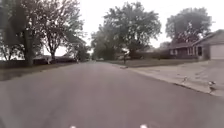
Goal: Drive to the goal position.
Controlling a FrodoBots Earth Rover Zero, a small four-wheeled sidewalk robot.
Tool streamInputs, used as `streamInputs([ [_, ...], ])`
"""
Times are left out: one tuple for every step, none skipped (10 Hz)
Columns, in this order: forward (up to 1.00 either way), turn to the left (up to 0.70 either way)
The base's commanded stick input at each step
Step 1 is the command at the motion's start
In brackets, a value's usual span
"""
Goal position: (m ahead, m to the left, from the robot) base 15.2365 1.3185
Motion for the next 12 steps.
streamInputs([
  [1.00,0.00],
  [1.00,0.00],
  [1.00,0.00],
  [1.00,0.00],
  [1.00,0.00],
  [1.00,0.00],
  [1.00,0.00],
  [1.00,0.00],
  [1.00,0.00],
  [1.00,0.00],
  [1.00,-0.02],
  [1.00,-0.11],
])
